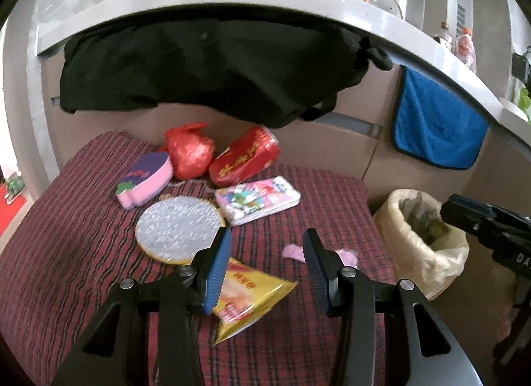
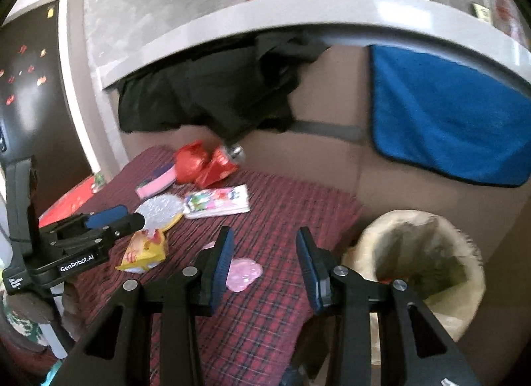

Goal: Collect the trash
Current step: 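Return to the table and grasp the pink plastic scoop with the right tool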

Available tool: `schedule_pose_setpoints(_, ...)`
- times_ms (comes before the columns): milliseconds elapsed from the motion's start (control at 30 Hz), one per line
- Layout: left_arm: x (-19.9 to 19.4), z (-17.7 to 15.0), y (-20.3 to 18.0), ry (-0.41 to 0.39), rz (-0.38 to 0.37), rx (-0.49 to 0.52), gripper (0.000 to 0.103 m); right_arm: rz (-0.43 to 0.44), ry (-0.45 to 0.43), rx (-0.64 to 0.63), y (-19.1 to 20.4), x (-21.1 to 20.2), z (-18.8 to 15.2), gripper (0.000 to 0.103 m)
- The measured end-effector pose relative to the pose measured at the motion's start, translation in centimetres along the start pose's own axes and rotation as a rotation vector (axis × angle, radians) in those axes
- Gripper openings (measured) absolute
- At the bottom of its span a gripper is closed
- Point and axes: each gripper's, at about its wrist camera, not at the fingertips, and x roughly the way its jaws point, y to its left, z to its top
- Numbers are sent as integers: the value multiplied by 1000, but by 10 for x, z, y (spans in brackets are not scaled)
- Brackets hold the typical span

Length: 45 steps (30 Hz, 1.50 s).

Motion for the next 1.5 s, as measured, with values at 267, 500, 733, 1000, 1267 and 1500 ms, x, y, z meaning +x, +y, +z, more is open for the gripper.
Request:
schedule_pose_setpoints(267, 0, -18, 40, 24, 76, -71, 46, 77, 54, -16, 19, 33, -9, 37)
schedule_pose_setpoints(500, -12, -19, 75, 14, 151, -115, 46, 154, 105, -35, 22, 68, -18, 37)
schedule_pose_setpoints(733, -29, -18, 90, -2, 91, -160, 46, 170, 194, -95, 19, 117, -28, 37)
schedule_pose_setpoints(1000, -26, -22, 81, 11, 46, -197, 46, 209, 249, -4, -2, 137, -38, 43)
schedule_pose_setpoints(1267, -15, -29, 71, 57, 22, -226, 46, 203, 261, -137, 25, 129, -47, 48)
schedule_pose_setpoints(1500, -6, -27, 60, 82, 3, -278, 46, 154, 248, -117, 27, 121, -41, 42)
